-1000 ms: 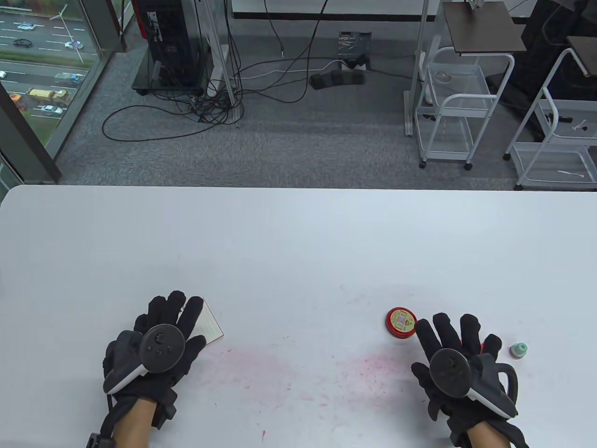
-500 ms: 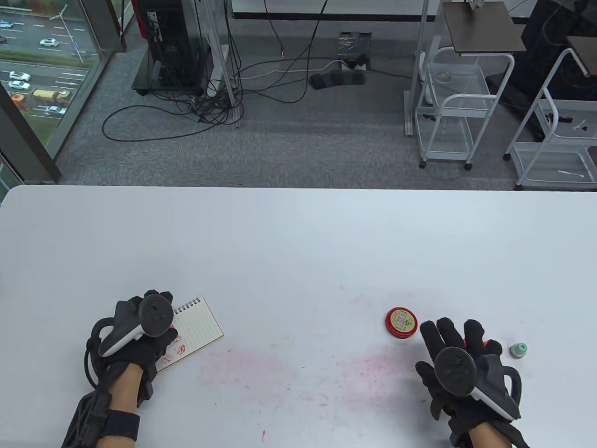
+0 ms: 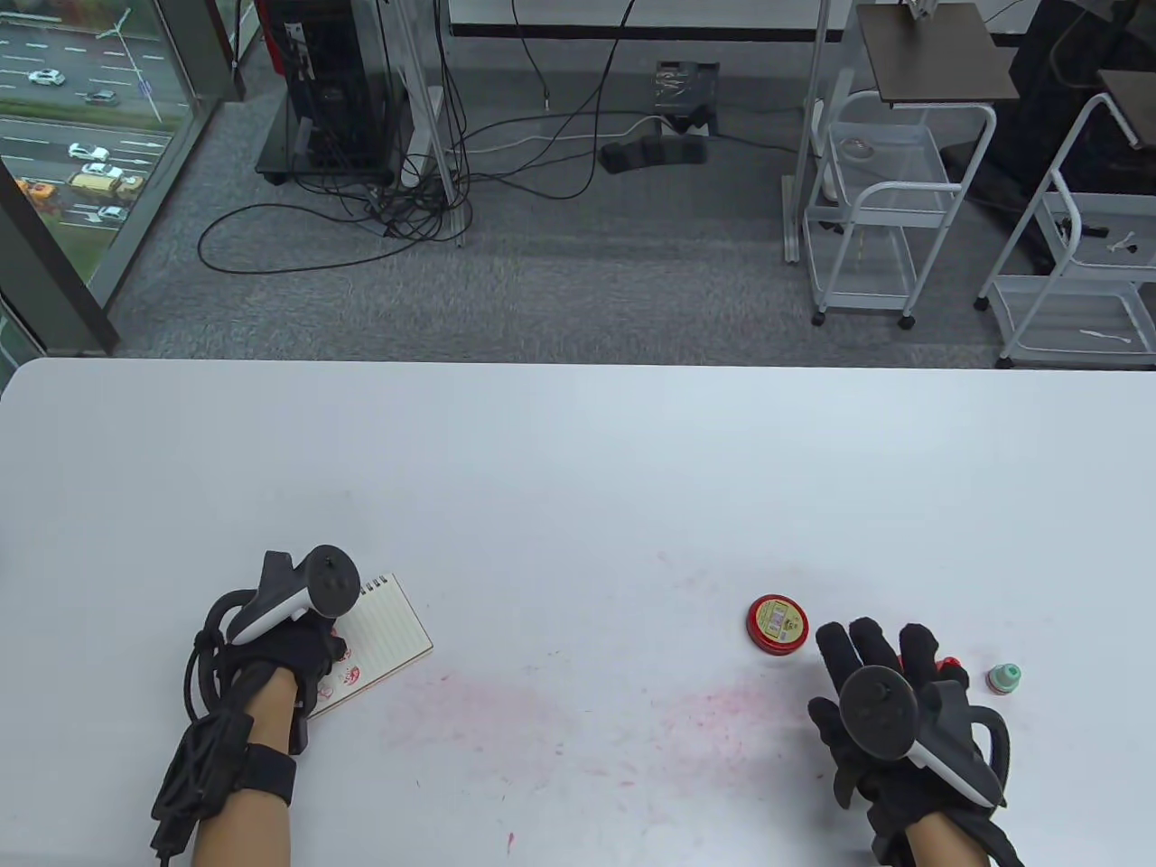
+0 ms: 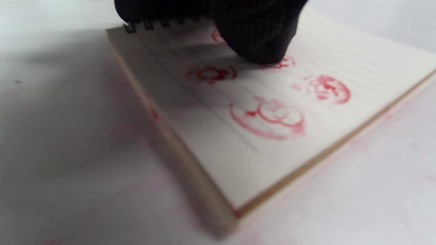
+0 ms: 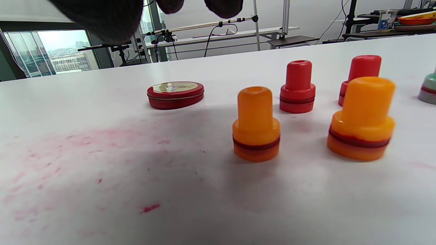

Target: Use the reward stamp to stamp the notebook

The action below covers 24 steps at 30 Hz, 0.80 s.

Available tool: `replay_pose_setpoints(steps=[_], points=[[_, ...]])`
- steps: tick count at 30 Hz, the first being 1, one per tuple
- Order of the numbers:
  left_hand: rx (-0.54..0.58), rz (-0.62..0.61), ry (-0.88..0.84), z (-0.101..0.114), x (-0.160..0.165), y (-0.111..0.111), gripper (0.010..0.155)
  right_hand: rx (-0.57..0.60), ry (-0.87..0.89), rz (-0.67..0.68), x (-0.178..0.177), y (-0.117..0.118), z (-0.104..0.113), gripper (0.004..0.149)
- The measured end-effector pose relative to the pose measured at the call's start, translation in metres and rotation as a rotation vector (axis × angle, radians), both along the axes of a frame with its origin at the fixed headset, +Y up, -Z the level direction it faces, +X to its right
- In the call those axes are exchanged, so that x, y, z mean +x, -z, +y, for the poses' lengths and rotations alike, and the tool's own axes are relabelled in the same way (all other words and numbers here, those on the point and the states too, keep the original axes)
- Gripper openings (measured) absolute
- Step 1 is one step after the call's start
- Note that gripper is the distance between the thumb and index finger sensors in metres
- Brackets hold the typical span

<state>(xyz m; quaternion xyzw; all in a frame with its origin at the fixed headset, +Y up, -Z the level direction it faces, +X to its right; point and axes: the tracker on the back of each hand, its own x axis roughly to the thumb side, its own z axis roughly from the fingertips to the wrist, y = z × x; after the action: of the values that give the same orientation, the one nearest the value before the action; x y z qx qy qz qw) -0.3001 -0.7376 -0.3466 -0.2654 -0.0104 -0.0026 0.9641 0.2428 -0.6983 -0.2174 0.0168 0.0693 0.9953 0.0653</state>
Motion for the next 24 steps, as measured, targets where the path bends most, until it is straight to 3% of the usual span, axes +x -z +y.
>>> replay_pose_setpoints(steps=[4, 5, 8, 12, 18, 24], points=[[0.067, -0.052, 0.047, 0.007, 0.000, 0.004, 0.090, 0.009, 0.007, 0.003, 0.001, 0.000, 0.002, 0.071], [0.087, -0.065, 0.053, 0.009, 0.001, 0.003, 0.084, 0.027, 0.013, 0.015, 0.001, -0.001, 0.003, 0.071], [0.201, -0.086, 0.047, 0.021, 0.003, -0.004, 0.049, 0.121, 0.039, 0.047, 0.001, -0.001, 0.007, 0.068], [0.297, 0.074, -0.086, 0.049, -0.003, -0.028, 0.033, 0.181, -0.019, 0.122, -0.007, -0.006, 0.014, 0.068], [0.481, 0.094, -0.171, 0.091, -0.009, -0.069, 0.029, 0.230, -0.021, 0.159, -0.018, -0.011, 0.021, 0.068], [0.483, 0.132, -0.459, 0.113, 0.015, -0.095, 0.032, 0.252, 0.008, 0.162, -0.020, -0.016, 0.024, 0.067]])
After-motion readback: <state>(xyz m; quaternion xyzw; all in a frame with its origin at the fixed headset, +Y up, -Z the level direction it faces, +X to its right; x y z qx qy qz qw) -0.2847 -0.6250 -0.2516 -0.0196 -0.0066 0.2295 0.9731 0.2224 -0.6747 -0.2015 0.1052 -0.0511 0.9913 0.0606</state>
